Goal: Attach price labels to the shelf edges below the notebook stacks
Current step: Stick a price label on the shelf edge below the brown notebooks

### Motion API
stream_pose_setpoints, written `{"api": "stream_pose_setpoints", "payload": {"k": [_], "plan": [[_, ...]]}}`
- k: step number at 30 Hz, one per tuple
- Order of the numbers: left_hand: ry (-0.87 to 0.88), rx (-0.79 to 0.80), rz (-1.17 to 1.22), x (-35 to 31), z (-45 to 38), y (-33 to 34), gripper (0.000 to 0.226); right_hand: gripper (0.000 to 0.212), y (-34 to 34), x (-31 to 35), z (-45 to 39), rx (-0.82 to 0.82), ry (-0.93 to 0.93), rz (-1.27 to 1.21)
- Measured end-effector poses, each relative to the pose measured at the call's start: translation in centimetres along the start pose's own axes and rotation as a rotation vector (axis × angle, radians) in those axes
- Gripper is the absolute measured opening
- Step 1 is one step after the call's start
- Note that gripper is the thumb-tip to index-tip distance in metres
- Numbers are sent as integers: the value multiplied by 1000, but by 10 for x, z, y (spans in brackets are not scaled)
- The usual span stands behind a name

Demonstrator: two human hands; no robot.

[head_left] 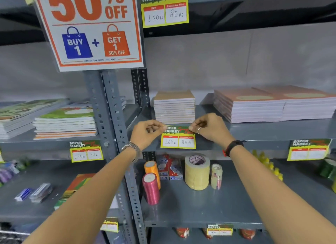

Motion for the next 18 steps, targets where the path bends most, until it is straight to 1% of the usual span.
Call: {"api": "stream_pose_setpoints", "payload": {"k": [3,6,8,9,12,18], "plan": [[70,28,-28,4,22,-8,12,12,5,11,15,78,-46,55],[133,-3,-208,15,32,-9,17,9,15,16,28,128,-79,121],[146,-44,-345,18,34,-9,18,7,19,16,33,137,-81,150],[146,-56,-375,17,35,-9,18,6,20,16,34,139,-82,160],[150,-58,-411,15,35,-6,17,2,21,18,35,140,-97,187],[159,-75,-421,19,31,-3,17,3,22,19,36,139,-97,205]]}}
Point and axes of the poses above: each hand's wrist, its own z-axis away from the middle knuckle, its own y-axis out of the palm, x = y × z, the point moved 5 cm from there along -z, towards the middle knuckle, and after that the axes turned 13 degrees about -y, right-handed, at the moved point
